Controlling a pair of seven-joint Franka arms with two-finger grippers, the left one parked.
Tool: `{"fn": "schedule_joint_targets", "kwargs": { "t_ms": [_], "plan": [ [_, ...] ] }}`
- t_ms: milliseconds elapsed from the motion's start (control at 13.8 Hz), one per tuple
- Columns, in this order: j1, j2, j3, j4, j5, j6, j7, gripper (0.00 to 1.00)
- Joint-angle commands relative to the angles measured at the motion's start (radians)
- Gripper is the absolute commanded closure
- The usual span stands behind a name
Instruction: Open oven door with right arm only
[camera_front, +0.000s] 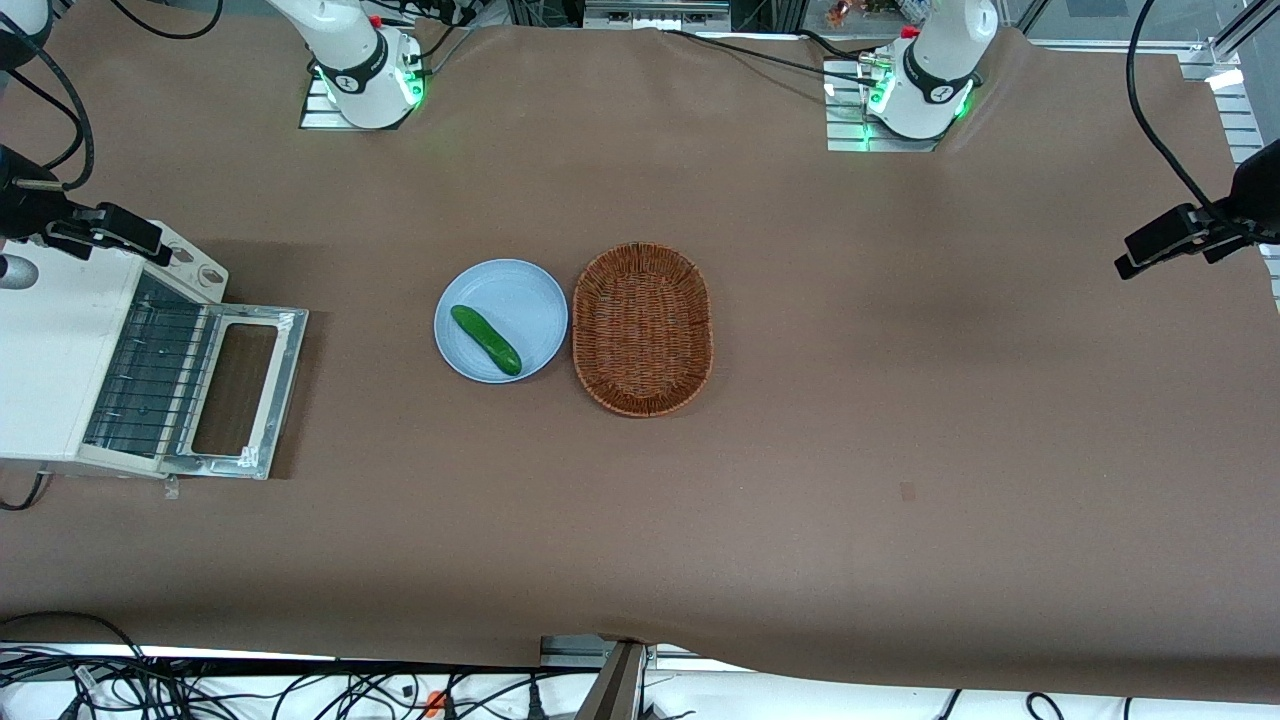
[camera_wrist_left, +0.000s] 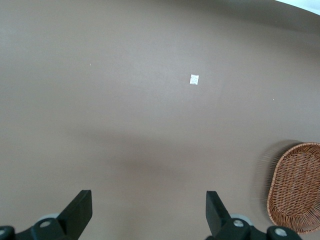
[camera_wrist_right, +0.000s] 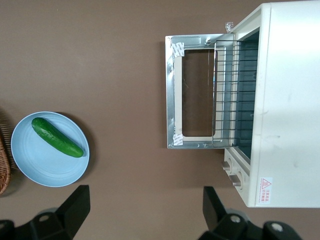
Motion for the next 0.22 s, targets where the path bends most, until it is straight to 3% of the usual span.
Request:
{"fn": "schedule_joint_targets", "kwargs": {
  "t_ms": [0, 145],
  "plan": [
    [-0.019, -0.004, 0.016, 0.017, 0.018, -0.026, -0.015, 0.00],
    [-0.019, -0.002, 0.016, 0.017, 0.018, -0.026, -0.015, 0.00]
  ]
}}
